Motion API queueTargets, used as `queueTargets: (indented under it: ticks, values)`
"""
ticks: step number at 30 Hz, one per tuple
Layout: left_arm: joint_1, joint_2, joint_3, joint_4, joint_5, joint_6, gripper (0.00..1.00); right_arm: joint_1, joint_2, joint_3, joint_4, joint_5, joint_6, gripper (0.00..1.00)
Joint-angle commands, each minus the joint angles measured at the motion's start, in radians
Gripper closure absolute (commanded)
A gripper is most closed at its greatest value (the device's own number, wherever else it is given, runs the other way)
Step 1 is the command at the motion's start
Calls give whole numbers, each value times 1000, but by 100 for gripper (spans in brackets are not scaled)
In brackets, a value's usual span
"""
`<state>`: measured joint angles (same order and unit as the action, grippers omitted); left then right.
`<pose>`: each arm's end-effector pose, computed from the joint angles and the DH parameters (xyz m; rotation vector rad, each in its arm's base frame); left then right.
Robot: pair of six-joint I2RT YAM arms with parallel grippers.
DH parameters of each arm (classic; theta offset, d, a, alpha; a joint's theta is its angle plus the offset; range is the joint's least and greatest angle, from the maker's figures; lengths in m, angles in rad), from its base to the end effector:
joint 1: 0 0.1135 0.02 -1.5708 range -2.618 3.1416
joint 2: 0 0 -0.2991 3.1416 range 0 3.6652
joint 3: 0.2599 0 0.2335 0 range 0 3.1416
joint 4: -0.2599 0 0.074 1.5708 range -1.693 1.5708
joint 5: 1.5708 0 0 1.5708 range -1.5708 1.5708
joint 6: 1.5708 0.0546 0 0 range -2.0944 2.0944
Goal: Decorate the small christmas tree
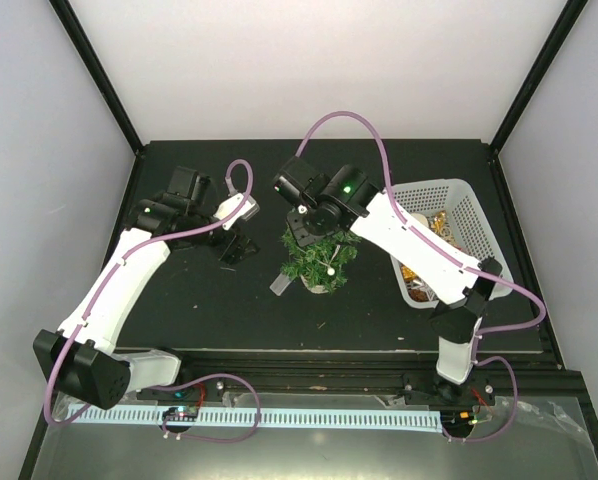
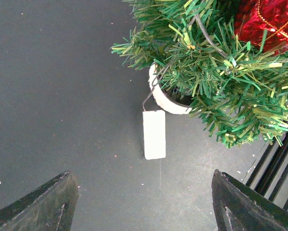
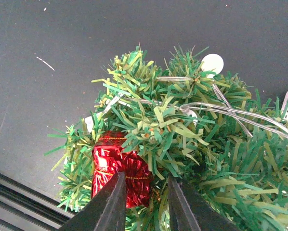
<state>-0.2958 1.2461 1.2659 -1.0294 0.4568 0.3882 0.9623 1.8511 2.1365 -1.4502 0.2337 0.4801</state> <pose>0.1981 -0.0856 0.3573 1.0003 2.3083 -0.5495 0.2119 0.2821 0.4053 -0.5775 2.6202 0.1281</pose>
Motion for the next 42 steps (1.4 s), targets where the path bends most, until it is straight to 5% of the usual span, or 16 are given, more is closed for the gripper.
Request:
queueTargets:
  ticks: [1, 14, 20, 23, 29, 42]
  values:
    - [4, 6, 11, 15, 21, 7, 23, -5, -5, 58, -13, 31, 3, 72]
    - [4, 13, 32, -9, 10, 33, 23, -7, -120, 96, -37, 49, 26, 61]
    - [4, 11, 47, -18, -27, 49, 23, -57, -408, -210, 43, 177, 126, 64]
    - [4, 18, 53, -29, -41, 56, 23, -166, -561, -412, 87, 135, 175, 63]
    - [5, 29, 76, -58, -50, 58, 23, -581, -698, -770, 245, -176, 113, 57]
    - [4, 102, 68, -95, -76, 67, 23, -878, -465, -1043, 572, -345, 195, 29]
